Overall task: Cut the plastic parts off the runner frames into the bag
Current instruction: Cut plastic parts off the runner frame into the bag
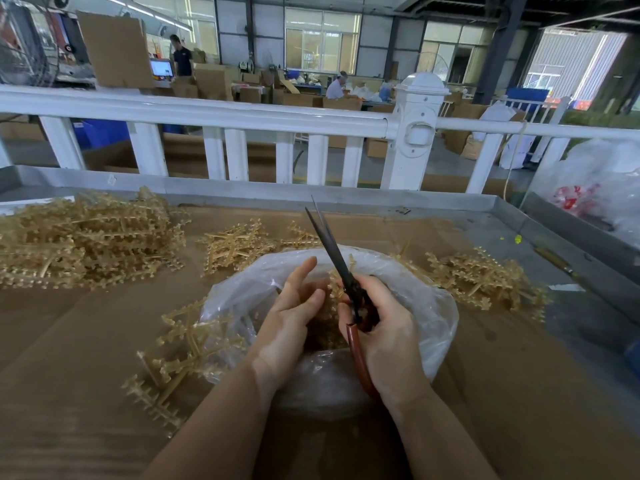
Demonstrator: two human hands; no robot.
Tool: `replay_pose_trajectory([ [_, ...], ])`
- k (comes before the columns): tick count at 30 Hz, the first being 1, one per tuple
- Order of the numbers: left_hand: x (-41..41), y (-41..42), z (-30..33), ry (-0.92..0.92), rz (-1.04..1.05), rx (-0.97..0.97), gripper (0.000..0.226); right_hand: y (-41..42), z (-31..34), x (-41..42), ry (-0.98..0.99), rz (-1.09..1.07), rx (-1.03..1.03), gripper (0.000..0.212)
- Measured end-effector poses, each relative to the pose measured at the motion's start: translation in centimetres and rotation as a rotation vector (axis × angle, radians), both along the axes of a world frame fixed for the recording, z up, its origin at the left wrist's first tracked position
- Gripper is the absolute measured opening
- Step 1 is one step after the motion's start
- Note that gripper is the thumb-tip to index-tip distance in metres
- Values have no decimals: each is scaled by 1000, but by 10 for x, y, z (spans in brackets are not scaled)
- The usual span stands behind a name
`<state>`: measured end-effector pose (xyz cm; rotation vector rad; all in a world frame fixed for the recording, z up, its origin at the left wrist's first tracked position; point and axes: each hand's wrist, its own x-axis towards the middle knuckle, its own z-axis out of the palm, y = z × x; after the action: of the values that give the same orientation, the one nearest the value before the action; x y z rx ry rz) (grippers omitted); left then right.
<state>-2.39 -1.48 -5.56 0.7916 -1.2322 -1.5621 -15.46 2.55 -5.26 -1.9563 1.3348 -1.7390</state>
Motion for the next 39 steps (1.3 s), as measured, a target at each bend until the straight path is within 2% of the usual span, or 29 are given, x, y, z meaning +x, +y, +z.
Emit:
replay_pose_trajectory([
  [5, 0, -2, 0, 56, -29, 45, 65, 4, 2, 2, -11, 21, -34, 27],
  [10, 2, -6, 0, 241, 10, 156, 80, 1, 1, 3, -11, -21, -44, 29],
  [13, 6, -5, 4, 303, -14, 163, 59, 0, 0, 2, 15, -55, -42, 29],
  [17, 6, 0, 8, 200, -47, 90, 43, 1, 1, 3, 35, -58, -48, 29],
  [21, 4, 2, 11, 119, -31, 76, 53, 3, 2, 3, 57, -84, -53, 30],
  [23, 2, 3, 13, 104, 8, 79, 55, 2, 1, 2, 73, -104, -43, 28],
  [28, 1, 3, 12, 150, 132, 128, 43, 0, -1, 1, 87, -168, -28, 20],
  [33, -1, 1, 10, 120, 134, 115, 40, 1, 1, 0, 71, -137, -13, 19],
  [39, 1, 0, 7, -28, 111, -11, 62, 1, 0, -2, 51, -151, 21, 24],
])
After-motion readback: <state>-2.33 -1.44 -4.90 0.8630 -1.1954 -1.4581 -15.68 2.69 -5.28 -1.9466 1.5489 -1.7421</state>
